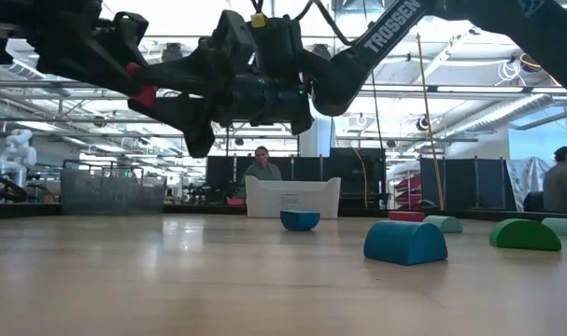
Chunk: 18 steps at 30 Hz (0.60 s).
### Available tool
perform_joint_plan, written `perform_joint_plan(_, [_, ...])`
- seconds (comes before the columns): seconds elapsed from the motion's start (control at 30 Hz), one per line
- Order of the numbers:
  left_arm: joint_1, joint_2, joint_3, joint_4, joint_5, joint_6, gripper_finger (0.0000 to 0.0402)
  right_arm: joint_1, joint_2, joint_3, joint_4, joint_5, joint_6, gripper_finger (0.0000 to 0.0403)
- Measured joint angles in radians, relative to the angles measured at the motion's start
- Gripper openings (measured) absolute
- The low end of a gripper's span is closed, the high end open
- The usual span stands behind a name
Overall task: Sort blocks by size
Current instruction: Put the red semicircle block into the top black bin
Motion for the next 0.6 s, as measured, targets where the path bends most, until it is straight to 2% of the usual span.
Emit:
perform_joint_plan(0.2, [-0.001,0.0,0.001,-0.006,-0.013,0.007,0.0095,0.0,0.0,0.0,0.012,-0.004,0.026,0.0175])
perform_joint_plan(0.43, [-0.001,0.0,0.007,-0.03,-0.066,0.001,0.0094,-0.013,0.0,0.0,0.004,-0.006,0.032,0.0179])
perform_joint_plan(0.6, [0.015,-0.014,0.052,-0.113,-0.163,-0.02,0.0092,-0.048,-0.001,0.001,-0.119,-0.1,0.027,0.018])
